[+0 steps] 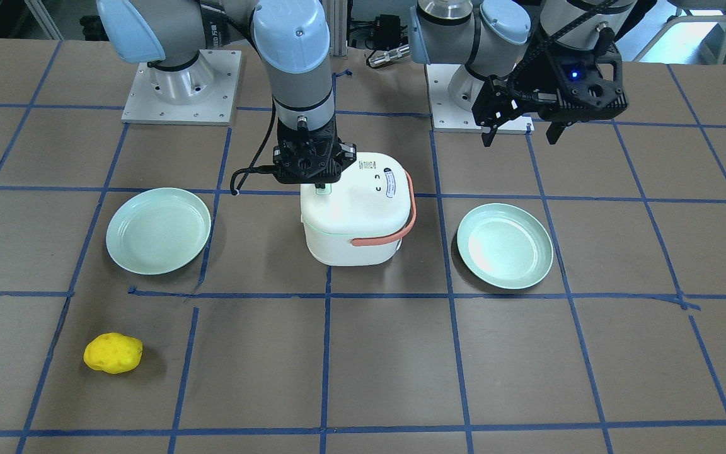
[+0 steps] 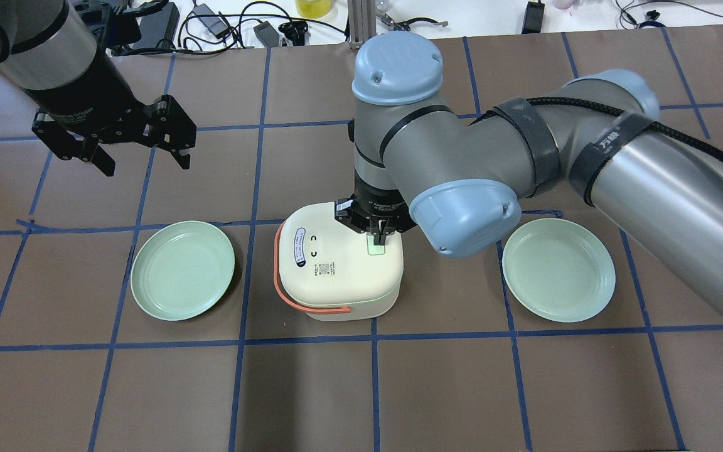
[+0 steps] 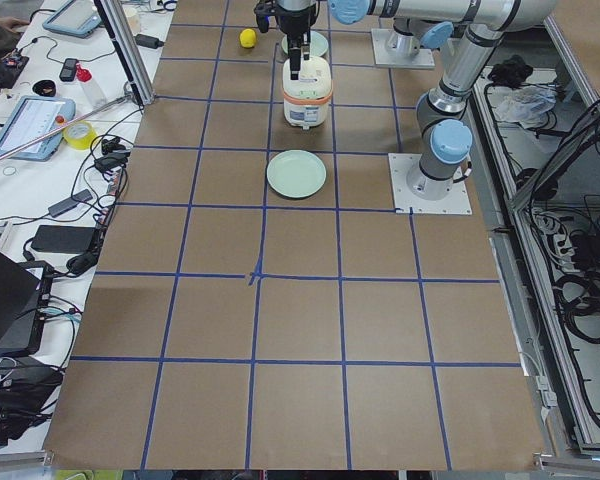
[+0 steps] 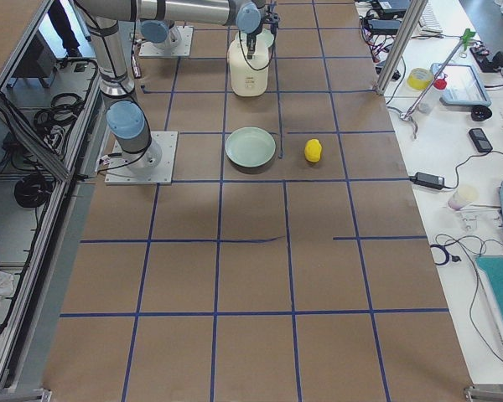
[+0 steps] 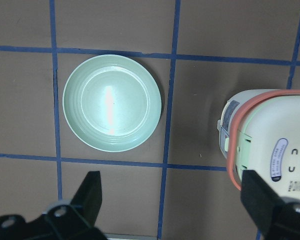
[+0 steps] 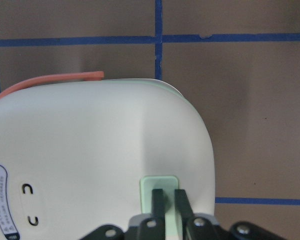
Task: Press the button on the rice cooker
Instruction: 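Press down on the green button with the closed right gripper, then lift the right gripper away from the cooker as the lid pops open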
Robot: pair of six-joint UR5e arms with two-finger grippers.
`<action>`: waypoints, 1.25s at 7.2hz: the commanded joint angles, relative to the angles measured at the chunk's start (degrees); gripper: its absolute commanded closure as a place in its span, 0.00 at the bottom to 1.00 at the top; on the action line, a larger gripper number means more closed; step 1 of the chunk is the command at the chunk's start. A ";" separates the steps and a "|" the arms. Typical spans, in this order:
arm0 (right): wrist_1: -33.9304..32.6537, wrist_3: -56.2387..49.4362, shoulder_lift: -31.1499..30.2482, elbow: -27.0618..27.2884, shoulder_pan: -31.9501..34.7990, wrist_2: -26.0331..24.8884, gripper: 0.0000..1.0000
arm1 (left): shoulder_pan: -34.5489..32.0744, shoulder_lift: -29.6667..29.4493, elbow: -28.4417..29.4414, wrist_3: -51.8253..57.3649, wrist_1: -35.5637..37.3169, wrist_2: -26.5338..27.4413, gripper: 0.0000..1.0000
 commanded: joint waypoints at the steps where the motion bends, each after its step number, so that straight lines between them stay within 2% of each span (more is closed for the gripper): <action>1: 1.27 0.36 -1.54 -3.79 -1.09 -2.09 0.00 | 0.00 0.00 0.00 -0.08 0.00 0.00 0.00; 3: 2.76 -0.51 -2.33 -7.92 -4.67 -4.37 0.00 | 0.00 0.00 0.00 0.00 0.00 0.00 0.00; 7: 11.98 -13.13 -3.83 -16.01 -16.97 -3.95 0.00 | 0.00 0.00 0.00 -0.08 0.00 0.00 0.00; 9: 14.11 -20.71 -5.15 -17.17 -21.90 -4.21 0.00 | 0.00 0.00 0.00 0.00 0.00 0.00 0.00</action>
